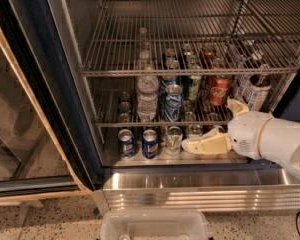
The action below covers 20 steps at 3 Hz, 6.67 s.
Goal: Pick coke can from middle shelf of fridge
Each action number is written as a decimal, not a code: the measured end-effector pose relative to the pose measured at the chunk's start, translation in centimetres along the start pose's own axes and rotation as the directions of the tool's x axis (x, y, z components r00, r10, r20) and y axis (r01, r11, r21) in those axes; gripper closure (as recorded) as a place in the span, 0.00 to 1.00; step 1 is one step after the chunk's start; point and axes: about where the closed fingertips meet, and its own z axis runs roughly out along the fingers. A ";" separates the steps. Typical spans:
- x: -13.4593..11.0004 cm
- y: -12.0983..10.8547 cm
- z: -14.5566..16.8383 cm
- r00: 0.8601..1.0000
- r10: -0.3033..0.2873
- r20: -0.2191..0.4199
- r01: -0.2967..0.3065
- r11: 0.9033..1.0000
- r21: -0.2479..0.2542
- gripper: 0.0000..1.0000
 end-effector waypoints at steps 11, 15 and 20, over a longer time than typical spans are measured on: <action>2.6 -10.2 6.5 0.864 0.055 0.500 -0.283 0.875 0.394 0.00; 1.5 -13.4 8.7 0.833 0.034 0.552 -0.299 0.867 0.399 0.00; 0.8 -16.5 8.6 0.812 -0.001 0.583 -0.374 0.766 0.523 0.00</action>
Offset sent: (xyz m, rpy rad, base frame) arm 0.0147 0.0003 0.0078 0.0376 -0.0677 -0.0704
